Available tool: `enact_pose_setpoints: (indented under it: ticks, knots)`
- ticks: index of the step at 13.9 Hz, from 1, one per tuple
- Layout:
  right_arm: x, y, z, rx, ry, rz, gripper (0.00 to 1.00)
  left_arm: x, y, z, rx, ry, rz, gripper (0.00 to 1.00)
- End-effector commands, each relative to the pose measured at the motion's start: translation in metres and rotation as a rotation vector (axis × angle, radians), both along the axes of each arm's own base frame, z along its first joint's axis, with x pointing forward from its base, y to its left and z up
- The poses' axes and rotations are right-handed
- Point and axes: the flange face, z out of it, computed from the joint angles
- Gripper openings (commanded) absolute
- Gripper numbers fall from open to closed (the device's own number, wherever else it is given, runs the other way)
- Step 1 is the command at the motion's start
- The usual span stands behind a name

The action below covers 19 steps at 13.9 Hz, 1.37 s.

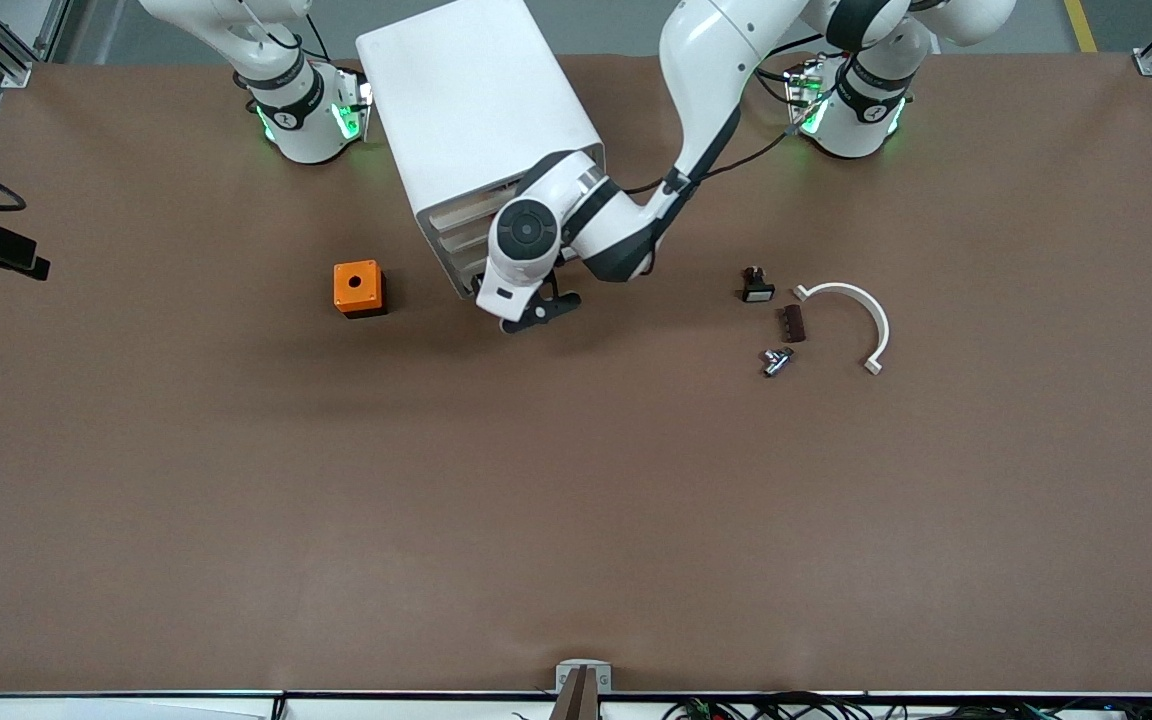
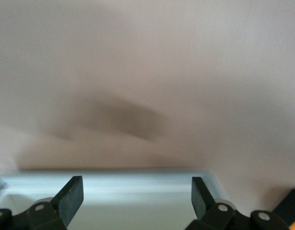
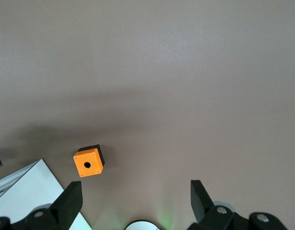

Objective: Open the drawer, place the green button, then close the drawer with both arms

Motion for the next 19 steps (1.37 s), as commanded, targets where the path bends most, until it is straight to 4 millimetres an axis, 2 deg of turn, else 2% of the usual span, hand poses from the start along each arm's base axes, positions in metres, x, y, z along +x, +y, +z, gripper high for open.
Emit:
enact_pose_setpoints:
  ticks: [1, 3, 6, 8, 11, 15, 19]
  knots:
    - [-0.016, 0.006, 0.007, 0.02, -0.029, 0.019, 1.0, 0.059, 0.052, 0.049, 0.003, -0.071, 0.102, 0.99]
    - [-0.023, 0.012, 0.006, 0.022, -0.065, 0.031, 1.0, 0.1, 0.097, 0.083, 0.044, -0.139, 0.159, 0.99]
    - [-0.04, 0.01, 0.0, 0.023, -0.105, 0.026, 1.0, 0.145, 0.16, 0.124, 0.137, -0.268, 0.175, 0.99]
    - [-0.044, 0.009, 0.001, 0.023, -0.113, 0.022, 1.0, 0.174, 0.21, 0.16, 0.141, -0.327, 0.153, 0.99]
    - [-0.048, 0.01, 0.002, 0.026, -0.114, 0.012, 1.0, 0.205, 0.288, 0.218, 0.096, -0.389, 0.155, 0.99]
    - [-0.052, 0.0, 0.003, 0.048, -0.121, -0.01, 1.0, 0.213, 0.38, 0.274, 0.123, -0.389, 0.096, 0.99]
    - [-0.054, -0.004, 0.002, 0.05, -0.111, -0.016, 1.0, 0.191, 0.461, 0.331, 0.116, -0.344, -0.074, 0.99]
